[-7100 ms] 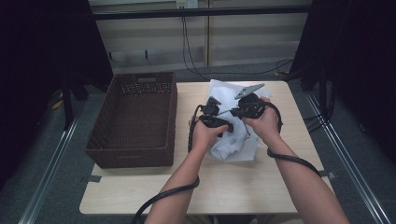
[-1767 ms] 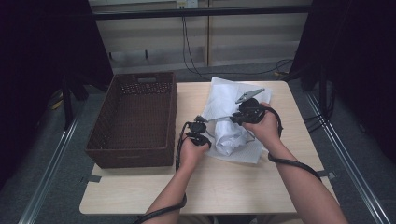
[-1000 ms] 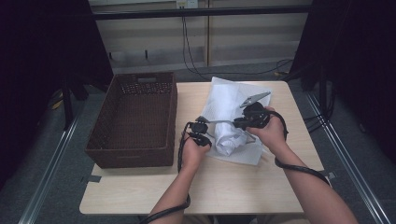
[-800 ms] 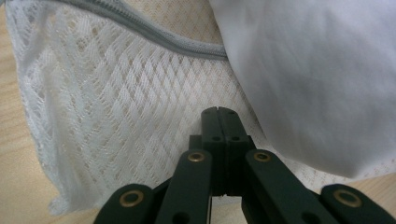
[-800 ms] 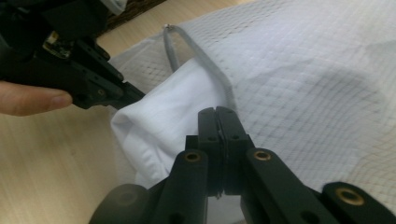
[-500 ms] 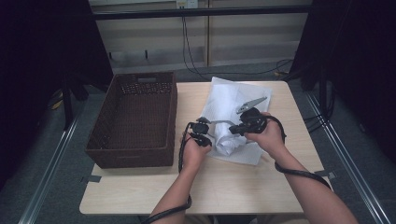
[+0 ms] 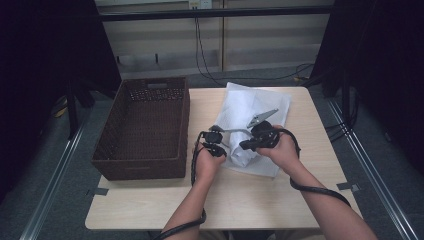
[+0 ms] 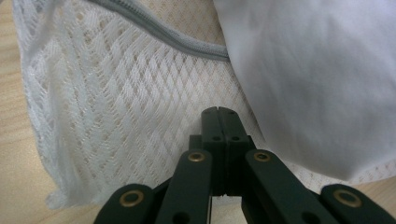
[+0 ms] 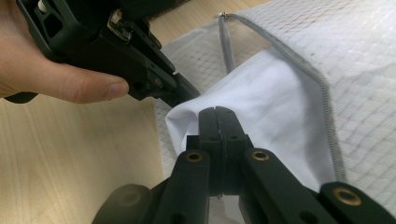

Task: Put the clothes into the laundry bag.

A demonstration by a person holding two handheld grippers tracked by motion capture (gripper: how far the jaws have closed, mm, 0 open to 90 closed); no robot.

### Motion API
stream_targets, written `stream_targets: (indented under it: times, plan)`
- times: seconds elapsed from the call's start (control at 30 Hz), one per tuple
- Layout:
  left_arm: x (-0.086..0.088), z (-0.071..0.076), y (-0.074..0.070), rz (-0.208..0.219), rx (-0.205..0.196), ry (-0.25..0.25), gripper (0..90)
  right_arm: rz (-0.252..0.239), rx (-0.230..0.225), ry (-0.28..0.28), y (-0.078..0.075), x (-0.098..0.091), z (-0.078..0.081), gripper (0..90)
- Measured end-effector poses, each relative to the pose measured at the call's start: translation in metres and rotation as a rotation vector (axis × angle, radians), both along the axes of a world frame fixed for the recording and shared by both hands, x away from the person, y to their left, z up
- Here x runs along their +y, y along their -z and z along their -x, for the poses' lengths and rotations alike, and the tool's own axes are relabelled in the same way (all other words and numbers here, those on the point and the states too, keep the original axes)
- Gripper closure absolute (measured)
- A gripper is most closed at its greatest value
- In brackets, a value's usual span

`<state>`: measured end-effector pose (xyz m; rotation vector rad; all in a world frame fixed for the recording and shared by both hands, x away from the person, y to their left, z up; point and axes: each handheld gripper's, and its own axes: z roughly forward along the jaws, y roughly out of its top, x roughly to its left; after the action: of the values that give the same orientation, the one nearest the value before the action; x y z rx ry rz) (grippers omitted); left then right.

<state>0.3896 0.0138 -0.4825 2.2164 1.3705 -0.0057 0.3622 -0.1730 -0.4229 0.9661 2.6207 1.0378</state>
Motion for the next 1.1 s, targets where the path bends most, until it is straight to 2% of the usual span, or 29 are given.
stream_targets:
  times: [0.23, 0.73, 0.77, 1.1]
  plan:
    - [0.001, 0.000, 0.001, 0.004, -0.004, -0.002, 90.0, -0.006, 0.009, -0.010, 0.005, 0.001, 0.002, 90.0]
    - [0.001, 0.001, 0.001, 0.013, -0.002, -0.012, 90.0, 0.025, 0.020, -0.032, 0.018, 0.009, 0.004, 90.0]
    - [0.002, 0.001, 0.000, 0.004, 0.000, -0.005, 90.0, 0.022, 0.024, -0.029, 0.018, 0.009, 0.005, 90.0]
    - [0.002, 0.001, 0.001, 0.010, -0.002, -0.007, 90.0, 0.025, 0.028, -0.041, 0.024, 0.011, 0.001, 90.0]
